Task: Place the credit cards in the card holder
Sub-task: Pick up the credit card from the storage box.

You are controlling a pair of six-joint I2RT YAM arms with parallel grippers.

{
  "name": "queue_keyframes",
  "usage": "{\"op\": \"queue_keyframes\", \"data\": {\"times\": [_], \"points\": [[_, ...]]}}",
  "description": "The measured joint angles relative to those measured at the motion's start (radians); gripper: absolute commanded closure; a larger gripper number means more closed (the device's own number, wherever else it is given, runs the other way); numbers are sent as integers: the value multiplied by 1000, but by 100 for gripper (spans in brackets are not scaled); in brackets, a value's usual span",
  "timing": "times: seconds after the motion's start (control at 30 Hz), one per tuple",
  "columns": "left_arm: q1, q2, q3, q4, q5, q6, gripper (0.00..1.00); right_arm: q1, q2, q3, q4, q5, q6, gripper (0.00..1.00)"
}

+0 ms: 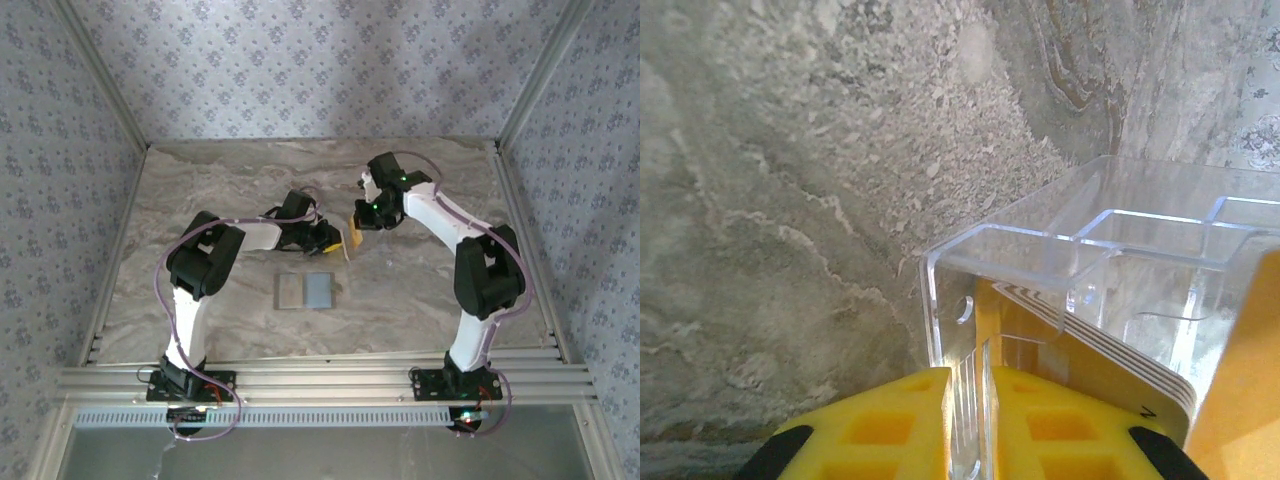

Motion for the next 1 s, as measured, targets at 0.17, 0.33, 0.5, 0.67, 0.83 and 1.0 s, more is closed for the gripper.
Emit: {"op": "queue_keyframes", "data": {"times": [0.17, 0.33, 0.5, 0.67, 0.83, 1.0], "points": [[10, -30, -6, -22, -1, 11, 82, 1, -61, 0, -15, 63, 0, 100], [22, -113, -24, -39, -5, 27, 82, 1, -150, -14, -24, 113, 4, 100], [30, -227, -111, -26, -21, 19, 82, 3, -243, -72, -19, 149, 31, 100], [35, -349, -190, -117, -69, 66, 82, 6, -304, -142, 35, 166, 82, 100], [37, -484, -219, -232, -137, 150, 80, 38, -365, -214, 97, 164, 116, 100], [62, -629, -282, -286, -200, 193, 74, 76, -466, -334, 176, 105, 127, 100]]}}
